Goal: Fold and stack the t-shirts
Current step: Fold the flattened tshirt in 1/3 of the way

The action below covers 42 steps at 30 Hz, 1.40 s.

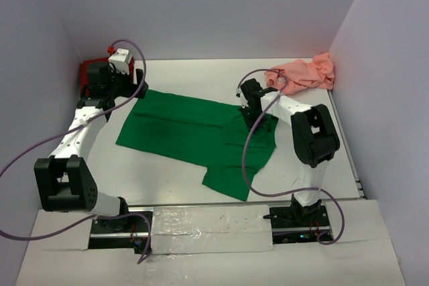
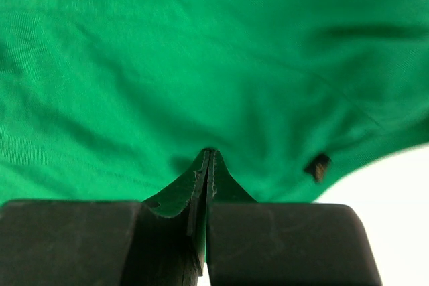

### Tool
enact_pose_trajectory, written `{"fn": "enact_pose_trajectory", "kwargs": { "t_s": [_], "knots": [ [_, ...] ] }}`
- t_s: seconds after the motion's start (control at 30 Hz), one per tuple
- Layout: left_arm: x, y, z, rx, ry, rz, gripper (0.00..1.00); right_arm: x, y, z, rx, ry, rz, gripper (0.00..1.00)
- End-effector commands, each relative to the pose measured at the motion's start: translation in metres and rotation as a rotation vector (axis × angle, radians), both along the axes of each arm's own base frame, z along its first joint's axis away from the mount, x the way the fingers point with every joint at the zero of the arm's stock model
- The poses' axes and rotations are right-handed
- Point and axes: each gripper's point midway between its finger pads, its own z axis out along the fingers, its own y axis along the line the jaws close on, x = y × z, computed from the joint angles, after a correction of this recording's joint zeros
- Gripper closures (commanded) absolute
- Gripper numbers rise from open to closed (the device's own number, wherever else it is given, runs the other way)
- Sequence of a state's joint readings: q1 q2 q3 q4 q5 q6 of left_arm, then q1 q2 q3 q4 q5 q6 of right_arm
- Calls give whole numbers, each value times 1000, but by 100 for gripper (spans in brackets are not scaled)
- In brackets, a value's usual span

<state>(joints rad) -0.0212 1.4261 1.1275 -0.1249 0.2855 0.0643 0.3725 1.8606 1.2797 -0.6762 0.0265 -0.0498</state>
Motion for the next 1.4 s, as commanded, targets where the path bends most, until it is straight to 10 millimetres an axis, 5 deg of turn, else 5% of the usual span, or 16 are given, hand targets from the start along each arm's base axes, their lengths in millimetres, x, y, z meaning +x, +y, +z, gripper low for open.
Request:
{"fn": "enact_pose_trajectory", "kwargs": {
  "t_s": [0.0,0.1,0.3,0.63,1.0,1.13,1.17,1.2,1.23,1.37],
  "knots": [
    [6,4,17,-56,-41,33,1,8,13,-13,38,43,1,100],
    [5,2,27,-96,-59,38,1,8,14,-27,26,87,-16,100],
    [3,13,28,-89,-48,57,1,35,-2,-23,-70,23,-60,100],
    [-3,23,29,-103,-38,61,1,113,-50,11,-207,-120,-147,100],
    [-7,23,20,-94,-22,54,1,129,-55,15,-196,-162,-162,100],
    [-14,24,24,-91,-22,58,1,129,-45,56,-113,-292,-156,100],
    [-18,25,27,-63,-38,39,1,127,-39,91,-61,-373,-141,100],
    [-20,25,30,-61,-42,38,1,125,-38,97,-49,-422,-140,97],
    [-22,26,31,-62,-43,40,1,121,-38,136,-18,-523,-147,96],
    [-29,27,34,-66,-48,36,1,94,-14,183,99,-586,-73,100]
  ]
}}
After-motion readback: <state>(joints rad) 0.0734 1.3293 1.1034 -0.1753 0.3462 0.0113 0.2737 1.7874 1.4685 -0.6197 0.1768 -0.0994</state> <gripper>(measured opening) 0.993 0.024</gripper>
